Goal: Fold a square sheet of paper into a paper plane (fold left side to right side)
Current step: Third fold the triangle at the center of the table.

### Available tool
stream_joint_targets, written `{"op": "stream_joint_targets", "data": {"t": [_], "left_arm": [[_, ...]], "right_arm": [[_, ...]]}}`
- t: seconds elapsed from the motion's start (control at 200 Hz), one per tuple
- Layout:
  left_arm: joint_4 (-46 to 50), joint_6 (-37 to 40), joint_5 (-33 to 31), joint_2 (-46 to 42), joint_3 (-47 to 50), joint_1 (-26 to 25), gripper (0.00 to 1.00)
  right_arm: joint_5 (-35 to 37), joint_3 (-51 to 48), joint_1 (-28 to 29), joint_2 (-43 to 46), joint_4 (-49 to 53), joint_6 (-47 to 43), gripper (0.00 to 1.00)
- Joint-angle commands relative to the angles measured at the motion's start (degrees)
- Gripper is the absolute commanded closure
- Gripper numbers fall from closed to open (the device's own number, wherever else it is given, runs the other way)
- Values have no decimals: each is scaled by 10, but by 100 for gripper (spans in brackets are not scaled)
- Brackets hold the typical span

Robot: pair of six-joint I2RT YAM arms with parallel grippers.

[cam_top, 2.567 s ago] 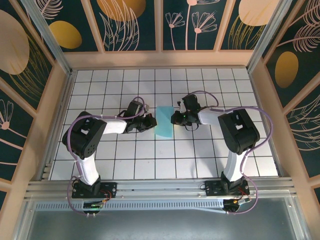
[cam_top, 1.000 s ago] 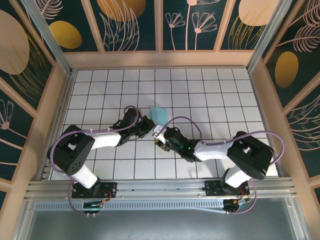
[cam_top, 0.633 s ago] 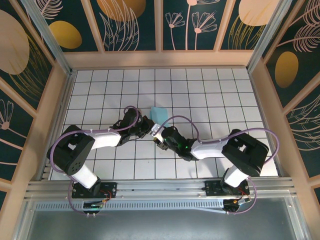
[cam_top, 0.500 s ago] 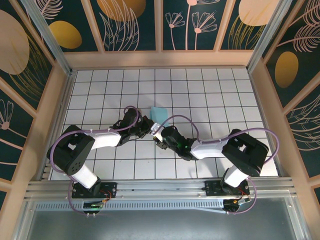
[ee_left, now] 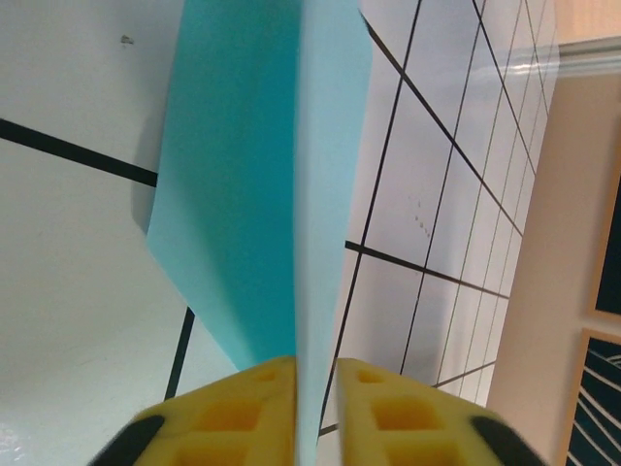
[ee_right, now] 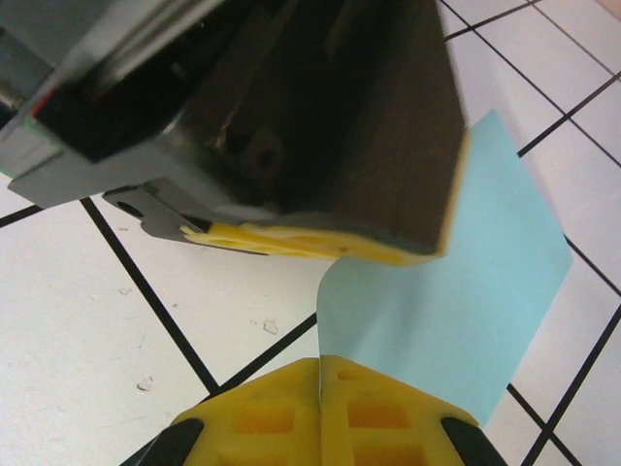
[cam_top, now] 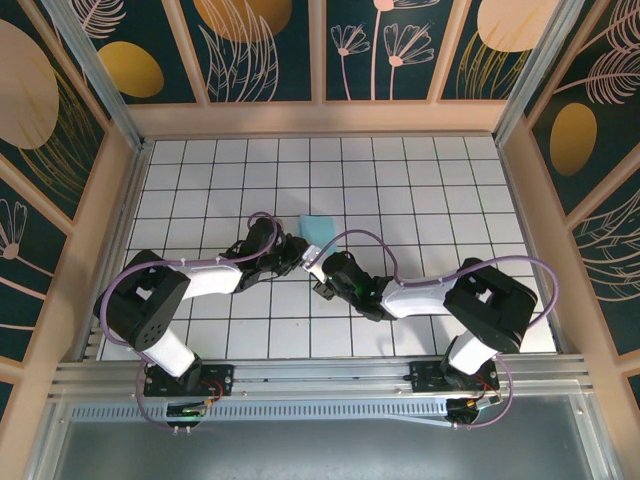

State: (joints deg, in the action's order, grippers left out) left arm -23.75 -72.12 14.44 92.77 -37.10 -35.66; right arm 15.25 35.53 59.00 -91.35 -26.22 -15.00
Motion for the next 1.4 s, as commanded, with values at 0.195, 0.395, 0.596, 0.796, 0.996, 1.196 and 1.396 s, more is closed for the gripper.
{"op": "stream_joint_targets", "data": {"t": [0.195,0.395,0.596,0.796,0.996,1.196,1.396], "left_arm": [[65,64,5,-57,-2,62,60],[91,144,60,-30,-58,81,67],[108,187,107,51,-142,81,88],[140,230,129,134,-220,70,94],[158,246,135,194,-256,55,97],[178,264,128,227,-266,47,100],[195,279,109,241,-265,44,100]], "right_arm": [[-48,-7,-26,18,28,43,100],[-127,-4,-58,28,54,82,100],[-223,0,-100,33,83,123,100],[-282,-1,-129,29,85,161,100],[-333,11,-139,13,89,187,100],[-370,15,-153,4,93,211,100],[-414,18,-174,-5,91,237,100]]}}
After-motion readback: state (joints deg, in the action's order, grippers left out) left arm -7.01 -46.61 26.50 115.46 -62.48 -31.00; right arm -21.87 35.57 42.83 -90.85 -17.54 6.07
